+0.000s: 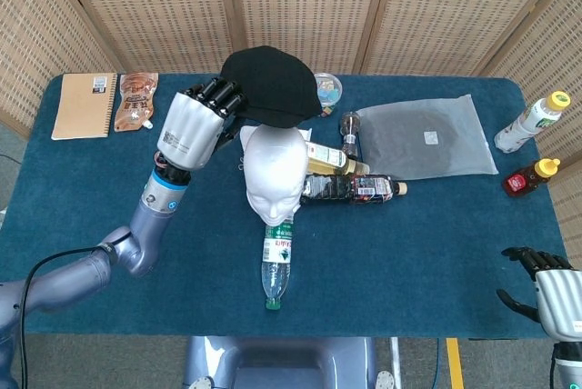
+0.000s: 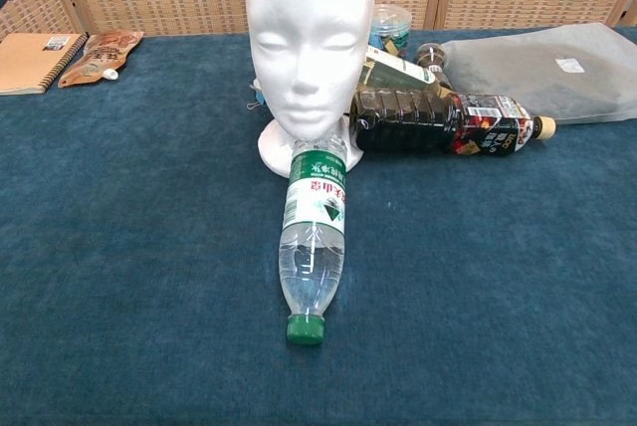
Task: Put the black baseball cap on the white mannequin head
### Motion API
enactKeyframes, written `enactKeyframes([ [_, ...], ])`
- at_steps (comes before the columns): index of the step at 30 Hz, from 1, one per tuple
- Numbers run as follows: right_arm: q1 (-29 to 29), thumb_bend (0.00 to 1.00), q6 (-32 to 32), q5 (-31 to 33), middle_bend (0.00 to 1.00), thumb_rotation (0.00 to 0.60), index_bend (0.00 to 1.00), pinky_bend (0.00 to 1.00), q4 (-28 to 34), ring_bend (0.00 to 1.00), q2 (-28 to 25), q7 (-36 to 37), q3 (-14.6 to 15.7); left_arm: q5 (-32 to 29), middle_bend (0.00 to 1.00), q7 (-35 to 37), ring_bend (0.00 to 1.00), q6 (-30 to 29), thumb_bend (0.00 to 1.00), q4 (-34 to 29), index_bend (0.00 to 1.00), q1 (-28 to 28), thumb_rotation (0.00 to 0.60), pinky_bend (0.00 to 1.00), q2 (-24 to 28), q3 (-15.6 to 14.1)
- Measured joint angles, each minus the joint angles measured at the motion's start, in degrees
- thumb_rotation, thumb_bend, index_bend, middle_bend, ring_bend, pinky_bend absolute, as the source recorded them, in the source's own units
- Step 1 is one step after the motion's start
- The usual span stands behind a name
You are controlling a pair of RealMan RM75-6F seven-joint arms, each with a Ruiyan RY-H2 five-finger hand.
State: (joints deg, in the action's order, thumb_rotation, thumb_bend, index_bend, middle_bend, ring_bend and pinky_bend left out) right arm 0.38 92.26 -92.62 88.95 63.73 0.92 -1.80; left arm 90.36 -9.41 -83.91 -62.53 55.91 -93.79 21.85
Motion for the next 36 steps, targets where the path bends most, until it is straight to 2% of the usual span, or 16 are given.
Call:
enactKeyframes([
  [8, -0.19, 0.16, 0.03, 0.2, 0.42, 0.6, 0.35, 0.44, -0.54, 0.46, 0.17, 0.7, 0.05, 2.68, 0.49, -0.89, 0.43, -2.74, 0.53, -1.04, 0.78, -0.99, 0.6, 0.73, -0.66, -3.36],
  [24, -0.08, 0.16, -0.32, 0.26, 0.42, 0.6, 0.36, 0.44, -0.67, 0.46, 0.35, 0.74, 0.05, 8.28, 0.49, -4.45, 0.43, -8.38, 0.53, -6.12, 0.78, -6.9, 0.6, 0.71, 0.7, -10.01],
  [30, -0.08, 0.16, -0.36, 0.14, 0.42, 0.6, 0.35, 0.44, -0.7, 0.46, 0.37, 0.81, 0.12, 9.3, 0.49, -6.02, 0.43, -8.88, 0.53, -6.52, 0.78, -8.69, 0.6, 0.71, -0.08, -11.82],
  [36, -0.24, 0.16, -0.07, -0.05, 0.42, 0.6, 0.36, 0.44, -0.68, 0.46, 0.36, 0.86, 0.23, 9.95, 0.49, -6.58, 0.43, -7.64, 0.53, -5.29, 0.78, -8.55, 0.6, 0.71, -1.68, -12.23],
])
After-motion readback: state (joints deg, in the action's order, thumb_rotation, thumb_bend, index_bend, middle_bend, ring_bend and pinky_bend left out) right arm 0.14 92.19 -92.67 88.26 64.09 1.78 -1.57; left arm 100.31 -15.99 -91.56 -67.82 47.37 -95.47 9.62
